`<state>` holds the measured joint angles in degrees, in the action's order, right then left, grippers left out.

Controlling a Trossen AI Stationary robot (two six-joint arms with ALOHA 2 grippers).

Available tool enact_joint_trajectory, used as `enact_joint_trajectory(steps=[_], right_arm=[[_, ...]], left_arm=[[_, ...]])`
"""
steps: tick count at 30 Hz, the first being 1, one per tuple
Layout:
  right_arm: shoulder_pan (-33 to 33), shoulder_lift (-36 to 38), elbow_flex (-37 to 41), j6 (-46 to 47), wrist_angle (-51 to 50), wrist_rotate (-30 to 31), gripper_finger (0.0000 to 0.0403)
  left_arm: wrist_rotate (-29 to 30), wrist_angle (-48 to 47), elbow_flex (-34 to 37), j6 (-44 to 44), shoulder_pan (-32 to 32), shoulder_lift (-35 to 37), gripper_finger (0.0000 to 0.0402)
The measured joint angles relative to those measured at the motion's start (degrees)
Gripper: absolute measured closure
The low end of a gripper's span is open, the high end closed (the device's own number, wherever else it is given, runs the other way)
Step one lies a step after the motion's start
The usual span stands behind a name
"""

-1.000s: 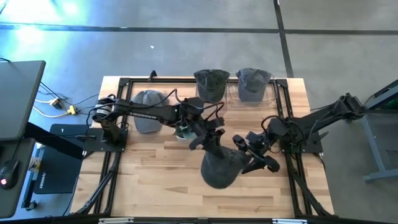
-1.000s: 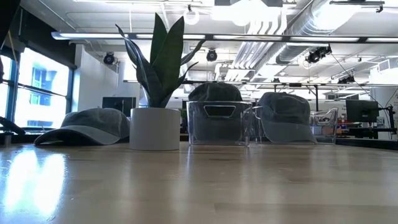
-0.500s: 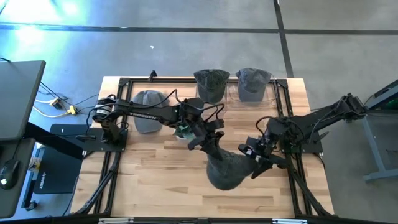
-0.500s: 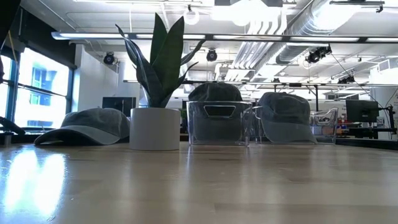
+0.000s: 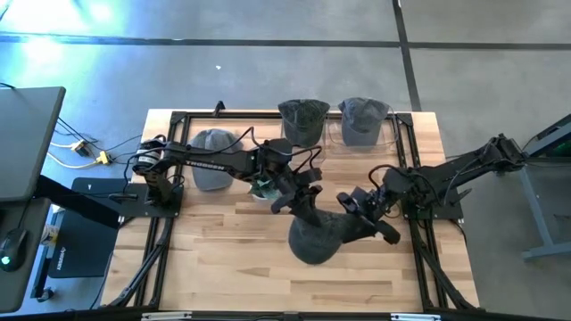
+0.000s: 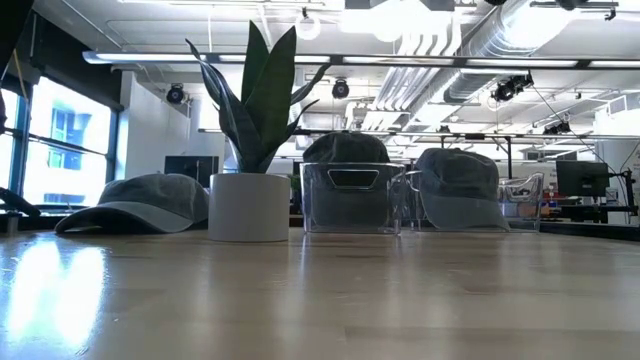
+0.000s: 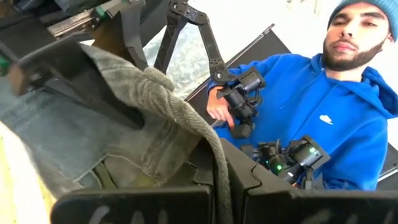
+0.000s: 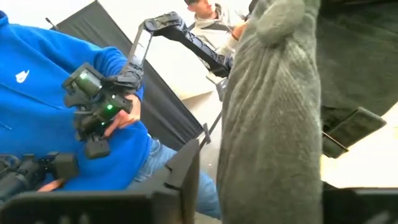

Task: Pick & Place hat
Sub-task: Put the green cap into the left transparent bin

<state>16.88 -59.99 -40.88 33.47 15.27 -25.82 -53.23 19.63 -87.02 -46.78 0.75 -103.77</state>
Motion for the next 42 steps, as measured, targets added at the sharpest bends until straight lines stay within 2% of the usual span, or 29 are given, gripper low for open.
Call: enact_joint_trajectory(steps=[5, 9, 13, 17, 22, 28, 34, 42], right_arm=[[0.03, 0.20, 0.00, -0.42, 0.94, -0.11, 0.0390], [0.04, 1.64, 0.00, -0.93, 2.20, 0.11, 0.0384], [0.02, 3.63, 0.00, -2.59, 2.06, 0.98, 0.0398], [0.02, 5.21, 0.00, -1.96, 1.91, 1.74, 0.0385], [0.02, 6.32, 0.00, -0.98, 0.68, 1.90, 0.0383], [0.14, 6.56, 0.00, -0.94, 0.37, 1.68, 0.0398], [1.23, 6.43, 0.00, -0.94, 0.35, 1.48, 0.0383], [2.03, 6.40, 0.00, -0.54, -0.52, 1.12, 0.0356]], left_arm=[[1.06, -0.01, 0.00, -0.01, 0.00, 0.00, 0.0384], [0.59, -0.13, 0.00, -0.22, 0.33, 0.00, 0.0325], [-2.65, -0.73, 0.00, -0.01, 1.77, -0.75, 0.0262], [-5.03, -2.85, 0.00, 2.98, 3.15, -1.03, 0.0237], [-6.58, -3.24, 0.02, 4.65, 3.43, -0.97, 0.0262], [-8.57, -3.03, 0.00, 4.31, 3.29, 0.28, 0.0325], [-7.72, -3.08, 0.02, 2.98, 3.34, 0.17, 0.0389], [-6.25, -3.25, -0.08, 3.01, 1.83, 0.17, 0.0400]])
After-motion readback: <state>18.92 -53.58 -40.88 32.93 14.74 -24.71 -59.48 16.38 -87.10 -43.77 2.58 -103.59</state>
